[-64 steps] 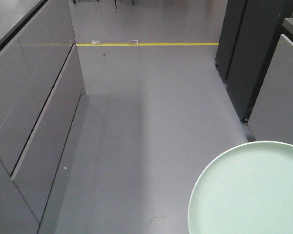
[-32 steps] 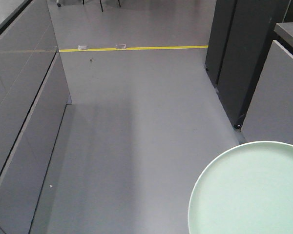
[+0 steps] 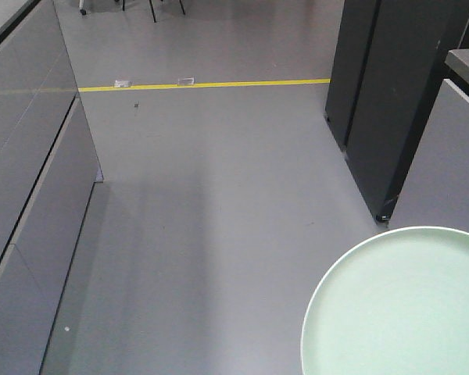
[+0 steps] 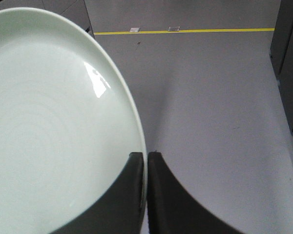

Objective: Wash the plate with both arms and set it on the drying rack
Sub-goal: 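Drive the base along the aisle carrying the plate in the right gripper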

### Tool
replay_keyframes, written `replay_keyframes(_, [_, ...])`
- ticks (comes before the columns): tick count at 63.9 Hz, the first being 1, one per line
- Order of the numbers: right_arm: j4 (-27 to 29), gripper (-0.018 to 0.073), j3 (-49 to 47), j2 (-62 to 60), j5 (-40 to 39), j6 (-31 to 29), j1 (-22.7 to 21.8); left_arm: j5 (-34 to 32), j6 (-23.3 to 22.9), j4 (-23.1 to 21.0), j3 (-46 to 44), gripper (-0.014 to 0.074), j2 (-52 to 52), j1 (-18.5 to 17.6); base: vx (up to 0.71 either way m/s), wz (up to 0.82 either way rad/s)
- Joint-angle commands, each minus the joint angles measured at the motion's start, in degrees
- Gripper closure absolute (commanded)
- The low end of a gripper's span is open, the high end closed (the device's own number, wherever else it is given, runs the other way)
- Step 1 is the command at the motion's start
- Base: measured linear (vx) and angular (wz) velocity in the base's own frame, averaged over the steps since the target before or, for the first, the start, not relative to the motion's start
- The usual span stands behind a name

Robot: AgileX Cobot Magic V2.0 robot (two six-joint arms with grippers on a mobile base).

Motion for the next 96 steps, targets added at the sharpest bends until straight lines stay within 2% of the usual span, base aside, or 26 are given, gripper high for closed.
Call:
replay_keyframes(1, [0.30,0.0561,-1.35,0.72,-4.34,-0.02,-0.13,-4.24,-0.43,-0.18,1.27,0.0602,-0.89,-0.18,0.22,-0.03])
replay_keyframes(42, [0.30,0.0561,-1.35,0.72,-4.34,-0.02,-0.13,-4.24,-0.43,-0.18,1.27,0.0602,-0.89,-0.18,0.22,-0.16])
replay_keyframes(96, [0.30,0.0561,-1.35,0.72,-4.34,-0.02,-0.13,-4.24,-0.43,-0.18,1.27,0.0602,-0.89,-0.18,0.19,-0.38])
